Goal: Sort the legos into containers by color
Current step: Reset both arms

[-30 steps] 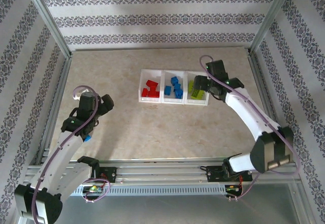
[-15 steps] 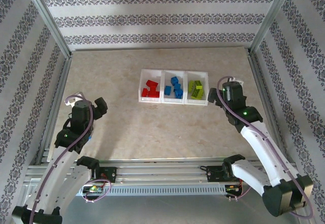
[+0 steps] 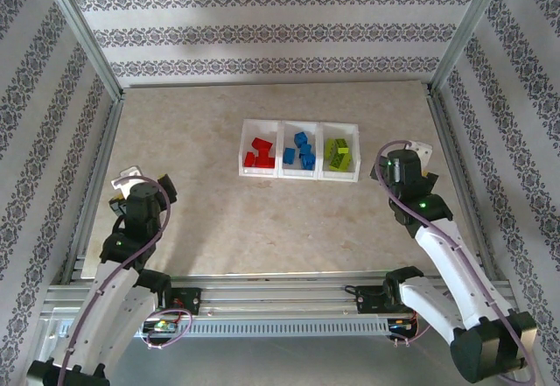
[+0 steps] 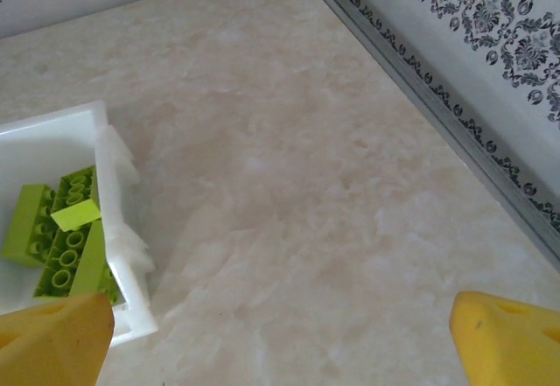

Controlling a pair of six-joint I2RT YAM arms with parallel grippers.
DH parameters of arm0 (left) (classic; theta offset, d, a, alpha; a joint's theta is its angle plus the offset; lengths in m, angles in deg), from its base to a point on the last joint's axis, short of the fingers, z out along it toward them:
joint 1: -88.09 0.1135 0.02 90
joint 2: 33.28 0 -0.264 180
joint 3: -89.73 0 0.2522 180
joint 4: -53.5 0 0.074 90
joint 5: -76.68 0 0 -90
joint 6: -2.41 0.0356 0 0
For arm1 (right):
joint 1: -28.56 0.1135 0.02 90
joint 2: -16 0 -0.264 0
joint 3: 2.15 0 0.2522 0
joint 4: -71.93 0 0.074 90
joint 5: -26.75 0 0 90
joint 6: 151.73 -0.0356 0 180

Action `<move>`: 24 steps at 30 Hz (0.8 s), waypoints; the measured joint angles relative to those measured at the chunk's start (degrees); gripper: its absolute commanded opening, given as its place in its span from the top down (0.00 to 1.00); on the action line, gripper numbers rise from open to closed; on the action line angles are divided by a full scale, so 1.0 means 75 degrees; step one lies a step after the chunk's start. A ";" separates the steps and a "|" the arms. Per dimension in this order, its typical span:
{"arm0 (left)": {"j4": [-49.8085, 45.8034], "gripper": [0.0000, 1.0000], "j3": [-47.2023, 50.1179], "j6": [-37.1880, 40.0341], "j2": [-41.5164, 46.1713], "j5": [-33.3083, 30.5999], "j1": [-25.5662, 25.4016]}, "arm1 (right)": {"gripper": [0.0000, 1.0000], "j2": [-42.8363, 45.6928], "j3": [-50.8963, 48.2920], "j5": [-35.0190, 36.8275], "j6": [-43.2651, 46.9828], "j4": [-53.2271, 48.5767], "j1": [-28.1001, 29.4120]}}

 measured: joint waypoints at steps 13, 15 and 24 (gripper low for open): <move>0.2699 0.00 0.0396 0.0799 -0.2008 0.0650 0.1437 | 0.02 0.0146 -0.1419 0.0391 0.0653 0.2046 -0.0038; 0.3107 0.00 0.0428 0.0874 -0.2358 0.0930 0.1614 | 0.02 0.0294 -0.1682 0.0423 0.0740 0.2477 -0.0038; 0.5601 0.00 0.1402 0.1492 -0.3337 0.2294 0.1778 | 0.02 0.0402 -0.2273 0.0402 0.1253 0.3914 -0.0315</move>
